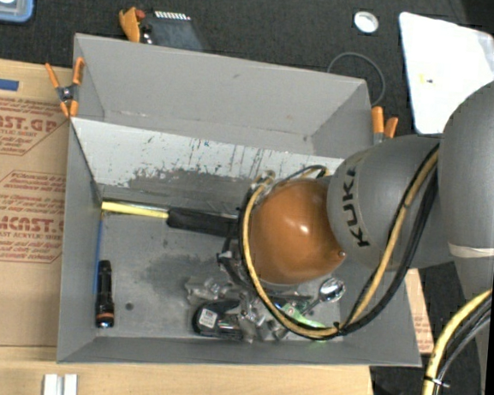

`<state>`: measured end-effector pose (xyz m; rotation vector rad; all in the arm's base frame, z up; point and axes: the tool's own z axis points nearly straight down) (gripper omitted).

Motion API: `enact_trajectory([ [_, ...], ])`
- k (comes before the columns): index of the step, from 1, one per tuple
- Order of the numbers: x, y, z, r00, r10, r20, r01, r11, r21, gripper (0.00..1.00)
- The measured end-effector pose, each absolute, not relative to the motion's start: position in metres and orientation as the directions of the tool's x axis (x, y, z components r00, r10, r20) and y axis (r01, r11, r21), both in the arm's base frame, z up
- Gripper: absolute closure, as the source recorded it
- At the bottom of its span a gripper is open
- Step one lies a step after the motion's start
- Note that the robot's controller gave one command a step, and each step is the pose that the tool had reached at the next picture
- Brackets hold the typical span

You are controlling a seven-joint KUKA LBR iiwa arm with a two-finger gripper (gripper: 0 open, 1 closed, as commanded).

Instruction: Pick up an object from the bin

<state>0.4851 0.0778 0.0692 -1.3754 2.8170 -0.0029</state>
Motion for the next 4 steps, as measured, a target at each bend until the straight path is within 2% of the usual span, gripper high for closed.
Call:
enact_trajectory([
  [1, 0.485, 0.115, 0.071, -0.376, -0.926, -0.021, -0.927, 0.376, -0.014, 1.0],
  [2, 0.485, 0.115, 0.071, -0.376, -0.926, -0.022, -0.926, 0.376, -0.014, 1.0],
  [3, 0.483, 0.115, 0.08, -0.376, -0.926, -0.02, -0.926, 0.376, -0.011, 1.0],
  [4, 0.482, 0.116, 0.12, -0.376, -0.926, -0.018, -0.927, 0.376, -0.005, 1.0],
])
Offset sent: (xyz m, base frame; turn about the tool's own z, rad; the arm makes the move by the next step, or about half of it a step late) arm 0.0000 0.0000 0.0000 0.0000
